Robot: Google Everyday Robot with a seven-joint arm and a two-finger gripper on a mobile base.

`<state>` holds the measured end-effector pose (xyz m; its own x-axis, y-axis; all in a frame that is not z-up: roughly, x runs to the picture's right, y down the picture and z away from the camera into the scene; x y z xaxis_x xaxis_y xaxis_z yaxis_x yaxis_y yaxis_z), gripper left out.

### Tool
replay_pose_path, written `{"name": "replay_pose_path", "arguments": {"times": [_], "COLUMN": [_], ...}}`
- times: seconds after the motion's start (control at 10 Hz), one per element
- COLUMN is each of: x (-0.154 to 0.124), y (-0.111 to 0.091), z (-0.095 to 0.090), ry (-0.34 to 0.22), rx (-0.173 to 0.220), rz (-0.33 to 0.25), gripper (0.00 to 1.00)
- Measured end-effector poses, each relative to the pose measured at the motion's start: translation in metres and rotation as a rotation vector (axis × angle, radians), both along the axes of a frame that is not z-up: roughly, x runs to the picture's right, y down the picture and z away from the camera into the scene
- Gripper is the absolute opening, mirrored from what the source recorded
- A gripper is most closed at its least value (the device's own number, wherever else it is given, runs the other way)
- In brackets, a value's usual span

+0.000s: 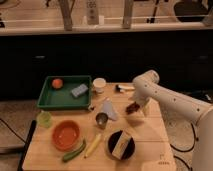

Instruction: Place grapes in red bowl

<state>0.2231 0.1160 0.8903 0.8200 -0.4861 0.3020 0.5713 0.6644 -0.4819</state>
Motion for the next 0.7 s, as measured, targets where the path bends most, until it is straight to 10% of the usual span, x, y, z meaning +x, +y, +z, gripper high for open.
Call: {"name": "replay_pose_path", "arguments": {"times": [0.3,0.7], "x": [0.010,0.014], "y": [0.002,0.012], "z": [0.024,0.037], "ry": [0.022,0.033], "rx": [-0.006,-0.019], "rz": [0.006,0.014], "gripper": [0.76,0.39]}}
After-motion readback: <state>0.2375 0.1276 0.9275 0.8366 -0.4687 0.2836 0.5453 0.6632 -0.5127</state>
